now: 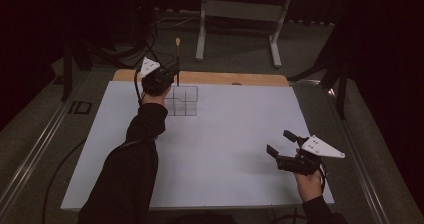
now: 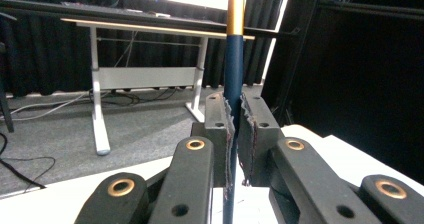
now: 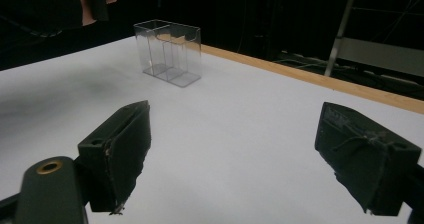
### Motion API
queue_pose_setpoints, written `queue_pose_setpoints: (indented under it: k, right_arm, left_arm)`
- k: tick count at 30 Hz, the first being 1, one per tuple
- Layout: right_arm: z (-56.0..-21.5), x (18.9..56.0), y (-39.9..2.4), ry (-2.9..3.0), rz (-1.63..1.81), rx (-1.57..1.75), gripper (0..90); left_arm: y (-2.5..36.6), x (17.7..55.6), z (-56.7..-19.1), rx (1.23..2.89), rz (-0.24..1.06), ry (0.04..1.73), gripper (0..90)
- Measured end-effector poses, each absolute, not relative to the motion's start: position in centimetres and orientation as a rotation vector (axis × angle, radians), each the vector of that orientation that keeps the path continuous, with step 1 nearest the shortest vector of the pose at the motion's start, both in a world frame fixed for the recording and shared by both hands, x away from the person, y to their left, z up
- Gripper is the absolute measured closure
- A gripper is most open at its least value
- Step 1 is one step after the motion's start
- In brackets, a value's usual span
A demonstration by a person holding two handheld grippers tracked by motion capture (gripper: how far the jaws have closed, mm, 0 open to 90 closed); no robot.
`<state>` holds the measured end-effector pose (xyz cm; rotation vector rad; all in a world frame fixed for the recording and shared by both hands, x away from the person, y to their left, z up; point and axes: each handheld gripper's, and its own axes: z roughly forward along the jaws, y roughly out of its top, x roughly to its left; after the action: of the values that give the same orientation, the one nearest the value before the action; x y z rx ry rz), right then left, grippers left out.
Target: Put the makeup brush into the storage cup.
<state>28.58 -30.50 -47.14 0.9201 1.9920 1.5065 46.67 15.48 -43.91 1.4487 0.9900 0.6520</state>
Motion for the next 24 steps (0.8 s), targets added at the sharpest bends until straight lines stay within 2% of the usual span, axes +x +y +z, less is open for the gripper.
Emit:
queue_pose_setpoints:
  k: [24]
  right_arm:
    - [-47.1, 28.6, -30.4, 1.996, 1.506, 0.912, 14.4]
  left_arm:
    - [14.7, 47.0, -46.7, 1.488, 0.607, 1.078, 83.4]
